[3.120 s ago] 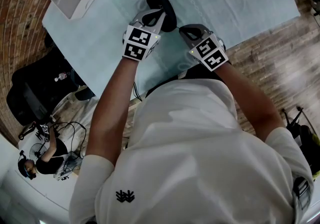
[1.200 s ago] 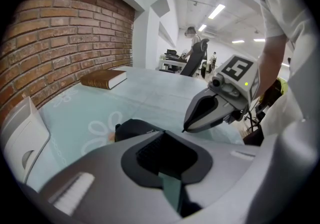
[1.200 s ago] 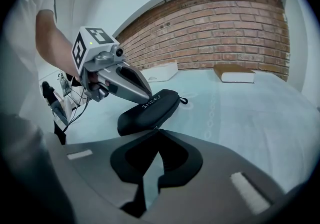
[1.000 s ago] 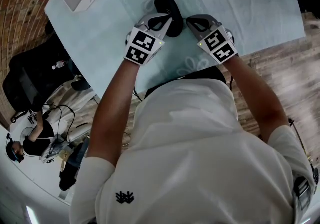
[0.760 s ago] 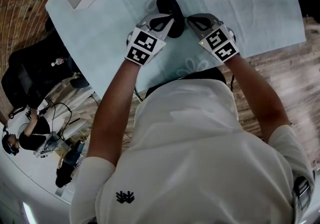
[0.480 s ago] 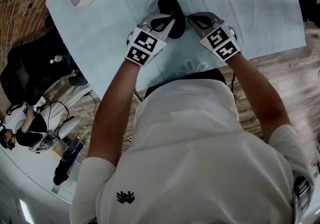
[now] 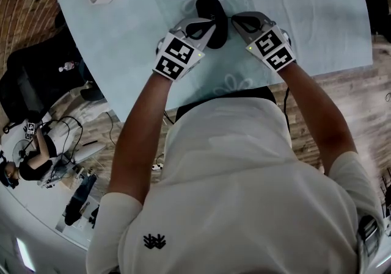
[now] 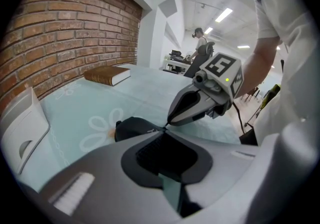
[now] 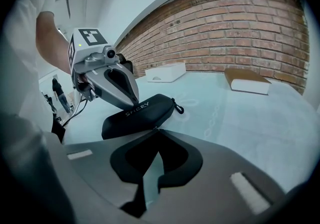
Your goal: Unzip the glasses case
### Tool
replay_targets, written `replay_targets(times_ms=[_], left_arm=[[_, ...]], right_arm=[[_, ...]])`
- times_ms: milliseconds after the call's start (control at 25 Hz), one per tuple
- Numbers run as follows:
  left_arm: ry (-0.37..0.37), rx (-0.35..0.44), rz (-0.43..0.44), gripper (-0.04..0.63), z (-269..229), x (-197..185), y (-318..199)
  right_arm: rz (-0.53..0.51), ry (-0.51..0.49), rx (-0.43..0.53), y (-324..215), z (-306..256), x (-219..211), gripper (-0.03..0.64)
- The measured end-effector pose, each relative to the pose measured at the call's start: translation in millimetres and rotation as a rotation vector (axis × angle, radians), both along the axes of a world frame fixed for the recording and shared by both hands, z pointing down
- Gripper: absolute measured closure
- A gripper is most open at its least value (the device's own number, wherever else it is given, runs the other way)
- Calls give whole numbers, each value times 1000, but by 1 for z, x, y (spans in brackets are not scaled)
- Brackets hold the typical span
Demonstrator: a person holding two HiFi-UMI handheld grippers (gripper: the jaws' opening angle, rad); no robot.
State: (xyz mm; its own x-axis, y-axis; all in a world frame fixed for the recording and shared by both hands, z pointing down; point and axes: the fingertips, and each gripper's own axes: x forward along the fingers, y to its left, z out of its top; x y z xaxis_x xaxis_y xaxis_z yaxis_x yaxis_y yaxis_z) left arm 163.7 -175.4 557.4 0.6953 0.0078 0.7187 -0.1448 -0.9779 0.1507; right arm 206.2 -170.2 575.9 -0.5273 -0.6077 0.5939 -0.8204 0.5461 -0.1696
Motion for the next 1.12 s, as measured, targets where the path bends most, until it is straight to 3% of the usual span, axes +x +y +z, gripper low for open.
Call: replay_targets(times_ms=[400,680,920,1120], left_arm=[[5,-11,-10,538,-1,-1,-1],[15,17,-13,538,-14,51,48],[14,-16,-27,538,6,6,4],[18,-31,-26,538,3,0,-2]], right_arm=[[-38,19,17,-19,-2,3,618],[-58,32,62,17,-16,57,618],[-95,36,43,-36,4,13,618],[-128,46,37,-50,2,7,618]])
